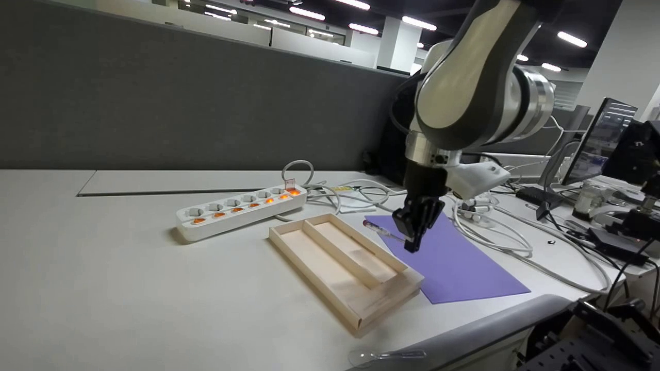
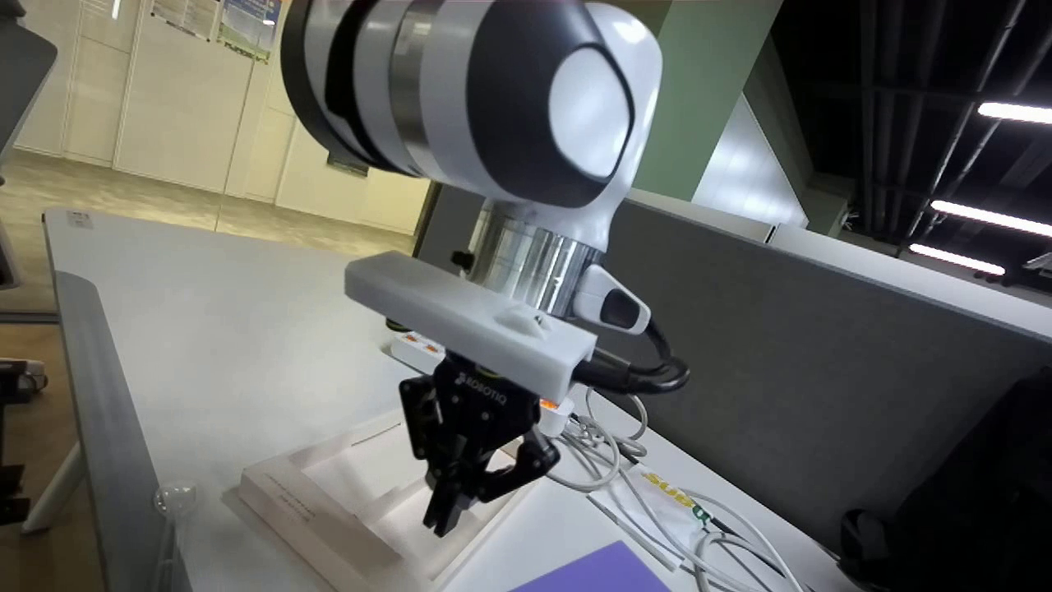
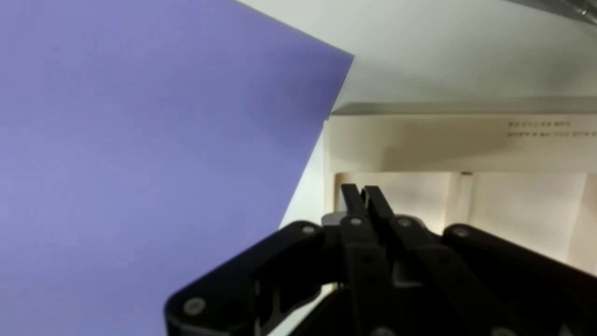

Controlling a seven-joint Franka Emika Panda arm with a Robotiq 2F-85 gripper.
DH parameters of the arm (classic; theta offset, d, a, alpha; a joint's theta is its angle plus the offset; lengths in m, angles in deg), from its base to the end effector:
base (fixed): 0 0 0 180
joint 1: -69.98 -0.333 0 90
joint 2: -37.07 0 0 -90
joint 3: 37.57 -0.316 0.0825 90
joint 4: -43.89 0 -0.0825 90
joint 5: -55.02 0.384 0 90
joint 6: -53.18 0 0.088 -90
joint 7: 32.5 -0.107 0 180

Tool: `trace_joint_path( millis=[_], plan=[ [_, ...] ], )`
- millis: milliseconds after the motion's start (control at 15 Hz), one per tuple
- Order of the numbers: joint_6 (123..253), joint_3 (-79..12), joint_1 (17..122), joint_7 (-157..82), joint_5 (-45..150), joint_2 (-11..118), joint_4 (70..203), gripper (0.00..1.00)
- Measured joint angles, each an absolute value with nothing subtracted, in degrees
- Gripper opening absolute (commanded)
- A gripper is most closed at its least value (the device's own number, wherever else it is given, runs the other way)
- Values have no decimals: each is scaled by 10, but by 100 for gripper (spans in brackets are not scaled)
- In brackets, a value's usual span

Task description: Take the screwdriver from the box and put it on the table

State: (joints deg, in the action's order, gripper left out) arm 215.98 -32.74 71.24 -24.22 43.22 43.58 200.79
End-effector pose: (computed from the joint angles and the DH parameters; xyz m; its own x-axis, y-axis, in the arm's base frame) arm 0.3911 -0.0322 0.1850 0.9722 0.2327 -0.0275 0.2340 -0.9701 0.0645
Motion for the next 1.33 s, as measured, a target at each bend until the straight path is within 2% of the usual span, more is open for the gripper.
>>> trace_joint_path(
  millis=[333, 600, 1333],
  plan=[
    [2163, -297, 735, -302, 394, 370, 2009, 1],
    [2164, -289, 770, -325, 404, 366, 2011, 1],
    [2283, -276, 804, -326, 543, 482, 2026, 1]
  ],
)
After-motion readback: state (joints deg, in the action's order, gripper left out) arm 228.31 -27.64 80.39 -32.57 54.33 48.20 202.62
